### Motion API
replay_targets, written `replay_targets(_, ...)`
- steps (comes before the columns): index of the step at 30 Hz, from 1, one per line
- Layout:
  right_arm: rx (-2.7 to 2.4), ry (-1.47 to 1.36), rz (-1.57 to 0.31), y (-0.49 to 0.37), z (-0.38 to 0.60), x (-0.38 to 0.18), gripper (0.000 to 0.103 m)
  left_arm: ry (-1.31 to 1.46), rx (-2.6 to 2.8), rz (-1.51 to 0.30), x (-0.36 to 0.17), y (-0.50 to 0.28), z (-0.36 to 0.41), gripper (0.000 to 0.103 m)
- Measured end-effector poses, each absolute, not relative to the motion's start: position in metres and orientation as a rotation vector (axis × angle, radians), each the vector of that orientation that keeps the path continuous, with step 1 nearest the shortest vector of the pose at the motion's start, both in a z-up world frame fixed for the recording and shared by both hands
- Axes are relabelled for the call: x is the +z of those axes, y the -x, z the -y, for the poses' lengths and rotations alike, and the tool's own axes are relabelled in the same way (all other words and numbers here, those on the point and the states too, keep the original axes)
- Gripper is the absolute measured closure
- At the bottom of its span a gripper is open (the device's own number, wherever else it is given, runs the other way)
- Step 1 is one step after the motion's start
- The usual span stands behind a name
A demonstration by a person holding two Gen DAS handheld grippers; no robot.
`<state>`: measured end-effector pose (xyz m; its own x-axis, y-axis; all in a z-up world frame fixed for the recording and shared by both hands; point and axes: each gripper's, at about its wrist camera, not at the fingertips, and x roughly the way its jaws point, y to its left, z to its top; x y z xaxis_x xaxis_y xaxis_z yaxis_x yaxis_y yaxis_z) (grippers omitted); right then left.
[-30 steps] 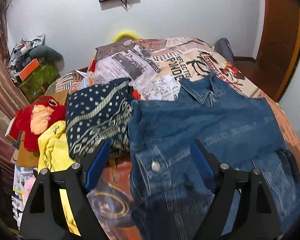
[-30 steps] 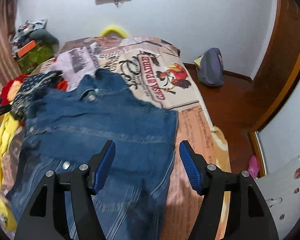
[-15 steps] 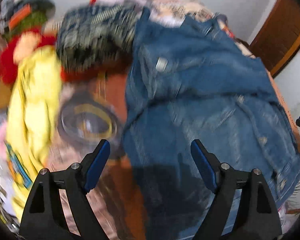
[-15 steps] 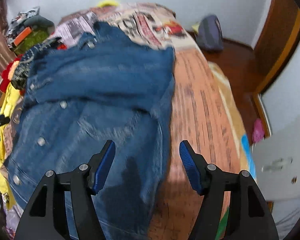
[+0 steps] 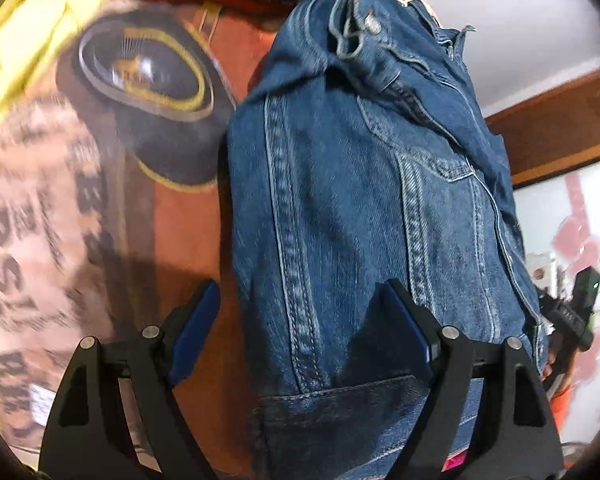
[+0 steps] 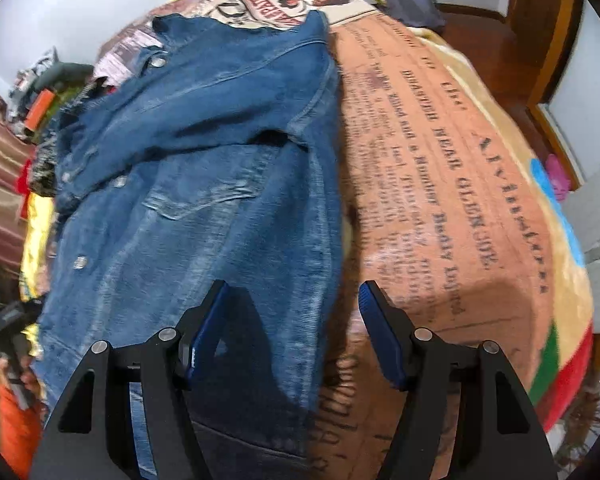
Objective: Fold large clothes
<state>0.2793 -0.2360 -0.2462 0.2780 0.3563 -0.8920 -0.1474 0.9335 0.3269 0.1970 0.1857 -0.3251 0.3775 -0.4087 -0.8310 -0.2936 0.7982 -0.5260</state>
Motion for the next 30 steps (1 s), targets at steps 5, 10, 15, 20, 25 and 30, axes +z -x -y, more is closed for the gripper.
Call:
replay_targets(5, 0.375, -0.249, -1.31, -0.288, 0.232, -0.259, 0.089, 0.728, -0.118, -1.172, -0.32, -0.192, -0.182, 0.049)
replay_targets(10, 0.42, -0.261, -1.263, -0.291, 0.231, -0.238, 0.096, 0.571, -0.153, -1.061, -0.27, -0.2, -0.172, 0.089)
replay_targets(15, 0.467, -0.26, -1.133, -0.305, 0.225, -0.191, 0.097, 0.474, -0.166, -0.962, -0.214, -0.227, -0.166, 0.097)
replay_targets(20, 0.472, -0.246, -1.031, -0.324, 0.221, -0.159, 0.097, 0.434, -0.167, -0.903, -0.181, -0.259, -0.163, 0.097)
replay_targets(25, 0.397, -0.239, -1.029, -0.348, 0.217, -0.175, 0.097, 0.345, -0.085, -0.913, -0.184, -0.282, -0.158, 0.097)
replay_targets(30, 0.319, -0.183, -1.106, -0.355, 0.22, -0.218, 0.096, 0.323, -0.02, -1.032, -0.23, -0.297, -0.162, 0.095)
